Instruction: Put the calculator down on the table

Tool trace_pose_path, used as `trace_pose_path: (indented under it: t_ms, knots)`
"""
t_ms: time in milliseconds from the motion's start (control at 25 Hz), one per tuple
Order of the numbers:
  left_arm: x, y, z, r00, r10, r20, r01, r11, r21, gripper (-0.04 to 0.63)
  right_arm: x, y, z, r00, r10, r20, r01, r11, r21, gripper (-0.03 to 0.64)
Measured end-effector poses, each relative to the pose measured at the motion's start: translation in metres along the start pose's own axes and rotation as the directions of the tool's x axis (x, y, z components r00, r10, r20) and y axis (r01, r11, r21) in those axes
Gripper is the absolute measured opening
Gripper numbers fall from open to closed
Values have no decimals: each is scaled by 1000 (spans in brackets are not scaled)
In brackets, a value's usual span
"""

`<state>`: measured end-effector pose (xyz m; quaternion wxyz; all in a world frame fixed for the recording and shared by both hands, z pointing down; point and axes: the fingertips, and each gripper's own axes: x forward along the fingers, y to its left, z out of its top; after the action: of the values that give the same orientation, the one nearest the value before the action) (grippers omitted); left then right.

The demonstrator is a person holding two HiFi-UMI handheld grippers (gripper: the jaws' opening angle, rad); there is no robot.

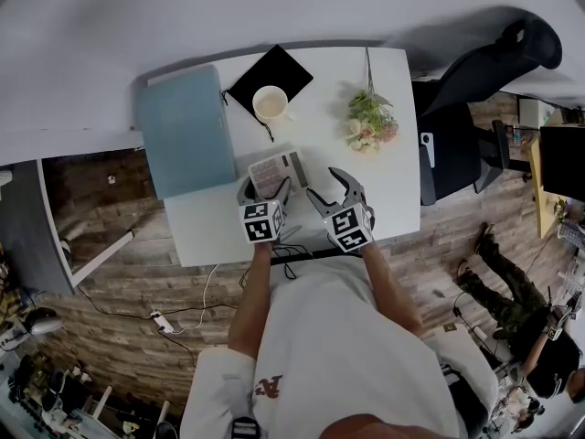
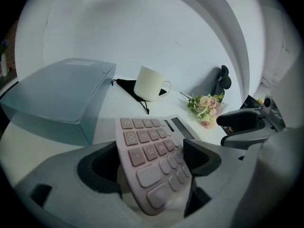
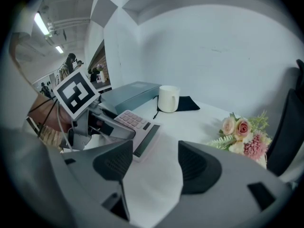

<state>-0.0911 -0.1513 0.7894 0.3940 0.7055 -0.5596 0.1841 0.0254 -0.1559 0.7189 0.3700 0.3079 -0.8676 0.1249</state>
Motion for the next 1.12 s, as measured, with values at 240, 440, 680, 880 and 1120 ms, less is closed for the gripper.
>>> trace_pose_path:
  t_ms: [240, 440, 680, 880, 1120]
  knots:
    - [-1, 2, -3, 1000, 15, -8, -15, 1000, 2, 437, 0, 3, 2, 1000, -7, 4, 7, 1000, -2, 302]
    - [-3, 4, -5, 999, 30, -17, -29, 1000, 9, 451, -2, 6, 2, 1000, -11, 6, 11, 1000, -2, 302]
    - [-5, 6, -7, 999, 35, -32, -34, 999, 27, 466, -2, 8, 3, 1000, -18, 13, 18, 1000, -8, 302]
    - [-9, 6, -8, 1000, 15, -27, -14, 999, 31, 468, -5, 10, 6, 999, -33, 12, 33, 999, -7, 302]
    - [-22, 2, 0, 999, -21, 25, 20, 999, 49, 466, -11, 11, 12, 997, -64, 40, 64, 998, -5, 302]
